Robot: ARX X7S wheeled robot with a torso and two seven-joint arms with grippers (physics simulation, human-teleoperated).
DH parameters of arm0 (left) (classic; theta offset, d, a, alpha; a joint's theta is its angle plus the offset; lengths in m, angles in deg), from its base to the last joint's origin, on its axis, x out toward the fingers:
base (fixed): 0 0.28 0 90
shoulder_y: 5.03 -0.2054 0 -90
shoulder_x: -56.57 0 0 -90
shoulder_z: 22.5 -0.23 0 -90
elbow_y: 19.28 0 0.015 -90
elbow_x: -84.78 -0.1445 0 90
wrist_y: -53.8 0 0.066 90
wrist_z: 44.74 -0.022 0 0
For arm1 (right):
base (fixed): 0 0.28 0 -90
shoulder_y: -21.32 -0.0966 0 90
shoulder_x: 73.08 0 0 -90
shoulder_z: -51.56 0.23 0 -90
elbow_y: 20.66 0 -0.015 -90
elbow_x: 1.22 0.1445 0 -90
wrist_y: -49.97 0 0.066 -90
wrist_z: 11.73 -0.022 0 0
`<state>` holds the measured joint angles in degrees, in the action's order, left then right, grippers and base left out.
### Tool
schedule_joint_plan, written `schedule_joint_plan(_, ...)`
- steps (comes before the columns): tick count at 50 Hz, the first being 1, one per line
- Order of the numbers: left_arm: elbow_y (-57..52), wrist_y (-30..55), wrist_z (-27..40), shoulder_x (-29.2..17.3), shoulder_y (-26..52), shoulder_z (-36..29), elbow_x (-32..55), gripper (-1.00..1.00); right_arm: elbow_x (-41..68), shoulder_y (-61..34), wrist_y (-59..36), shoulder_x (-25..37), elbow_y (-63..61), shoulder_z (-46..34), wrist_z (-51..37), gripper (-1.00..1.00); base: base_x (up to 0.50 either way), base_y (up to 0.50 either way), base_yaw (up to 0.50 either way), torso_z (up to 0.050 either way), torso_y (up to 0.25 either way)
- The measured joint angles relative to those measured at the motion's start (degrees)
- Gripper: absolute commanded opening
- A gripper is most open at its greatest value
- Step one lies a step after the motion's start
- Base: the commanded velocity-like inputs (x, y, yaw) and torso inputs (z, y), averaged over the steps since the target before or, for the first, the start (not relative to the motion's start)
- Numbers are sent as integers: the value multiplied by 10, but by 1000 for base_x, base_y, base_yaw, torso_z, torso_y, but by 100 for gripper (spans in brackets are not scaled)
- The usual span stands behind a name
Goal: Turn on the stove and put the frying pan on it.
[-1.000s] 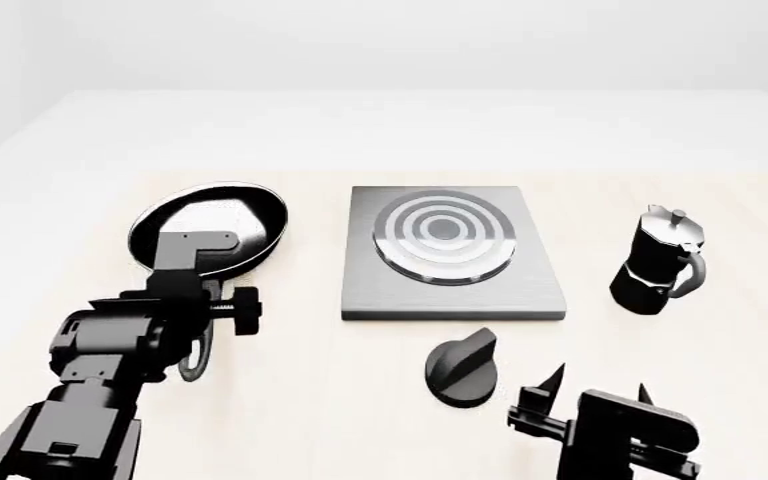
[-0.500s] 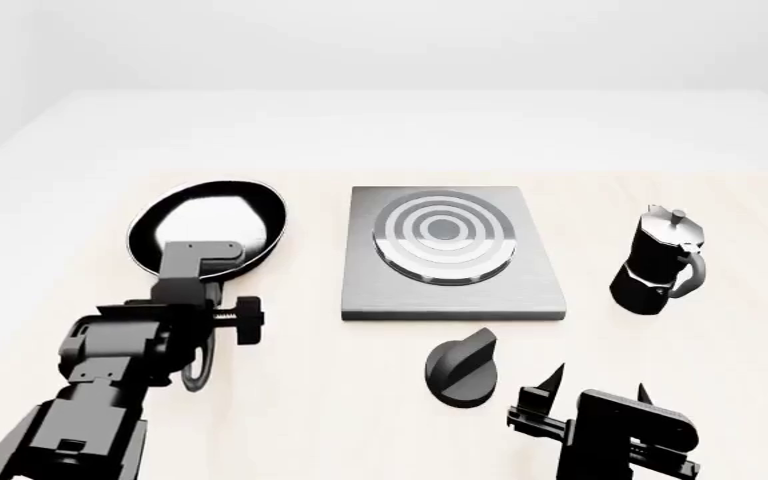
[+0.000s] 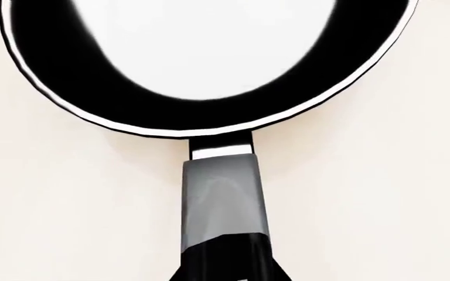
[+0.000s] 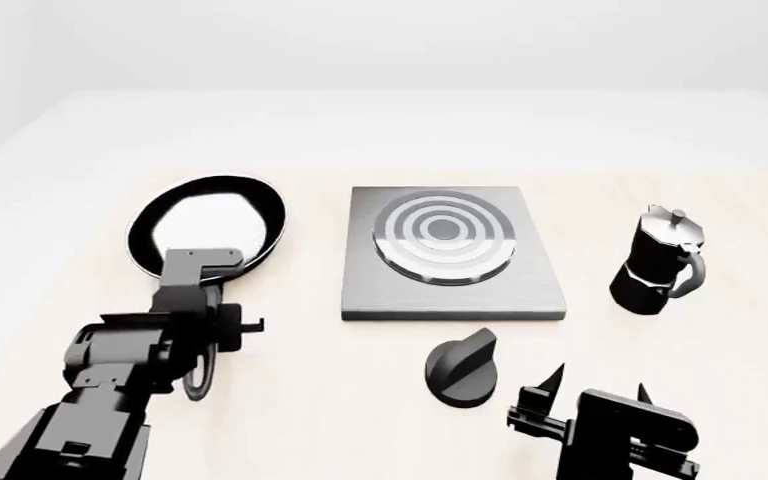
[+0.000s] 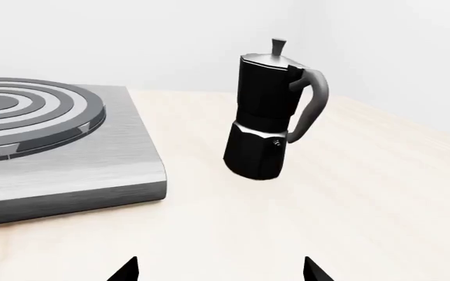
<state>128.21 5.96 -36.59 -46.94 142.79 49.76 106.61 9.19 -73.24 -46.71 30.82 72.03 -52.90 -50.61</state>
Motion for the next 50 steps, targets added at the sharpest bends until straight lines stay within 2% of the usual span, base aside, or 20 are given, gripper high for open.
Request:
schedule_joint_plan(16,-174,72,28,-16,-54,-17,27,-100,3,-2,0,2,1,-3,-1,100,0,0,0,0,0)
schedule_joint_plan(31,-317,128,21,-27,-71,-55,40,-100,6,-2,-3,3,-2,-5,-3,100,0,0,0,0,2)
schedule_joint_plan(50,-396,165,-20,-28,-43,-125,42,-100,10,-2,-1,6,-2,-8,-3,100,0,0,0,0,2)
